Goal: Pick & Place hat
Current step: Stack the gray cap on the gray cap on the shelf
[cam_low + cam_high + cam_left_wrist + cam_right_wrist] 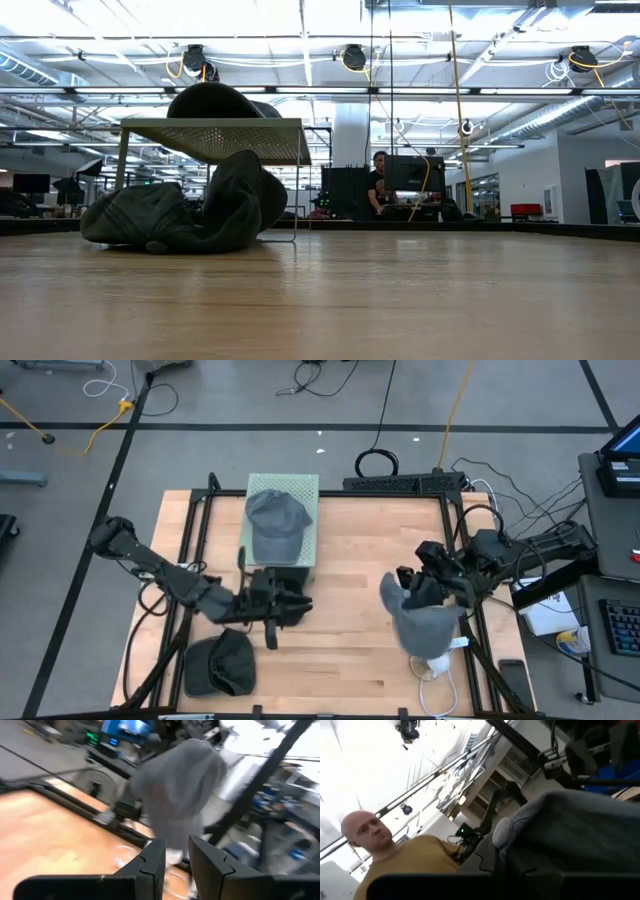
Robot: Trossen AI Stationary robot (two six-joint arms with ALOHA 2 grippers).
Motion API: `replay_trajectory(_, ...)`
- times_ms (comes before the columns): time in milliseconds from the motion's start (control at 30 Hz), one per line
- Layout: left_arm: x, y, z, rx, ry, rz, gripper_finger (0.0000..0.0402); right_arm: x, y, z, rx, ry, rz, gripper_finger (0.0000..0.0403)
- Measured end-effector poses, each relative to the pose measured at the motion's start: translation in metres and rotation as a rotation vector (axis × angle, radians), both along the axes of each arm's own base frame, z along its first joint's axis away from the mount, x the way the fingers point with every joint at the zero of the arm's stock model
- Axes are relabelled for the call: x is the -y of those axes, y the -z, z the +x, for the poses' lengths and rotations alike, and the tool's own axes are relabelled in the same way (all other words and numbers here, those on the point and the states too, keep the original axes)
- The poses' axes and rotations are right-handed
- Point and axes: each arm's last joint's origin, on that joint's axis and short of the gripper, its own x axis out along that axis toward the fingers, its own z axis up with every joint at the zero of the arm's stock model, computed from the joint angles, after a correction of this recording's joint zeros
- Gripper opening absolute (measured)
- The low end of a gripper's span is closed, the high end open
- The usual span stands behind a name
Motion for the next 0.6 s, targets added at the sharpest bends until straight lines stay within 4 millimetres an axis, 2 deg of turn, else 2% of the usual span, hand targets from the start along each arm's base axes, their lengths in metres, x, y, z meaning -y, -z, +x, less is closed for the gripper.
replay_trajectory(100,-0.009,-0.001,0.006,0.011,0.070,0.003,0.0088,-0.001,-0.010,0.000,0.036,-0.028,-0.024,0.0000)
replay_trajectory(267,-0.018,-0.008,0.011,0.080,0.167,0.054,0.0088,-0.003,-0.044,0.006,0.162,0.003,-0.122,0.0000)
replay_trajectory(467,-0.028,-0.010,0.016,0.103,0.208,0.078,0.0088,-0.008,-0.079,0.028,0.168,0.017,-0.270,0.0000)
replay_trajectory(600,-0.035,-0.013,0.016,0.122,0.230,0.076,0.0088,-0.010,-0.103,0.042,0.221,-0.018,-0.302,0.0000)
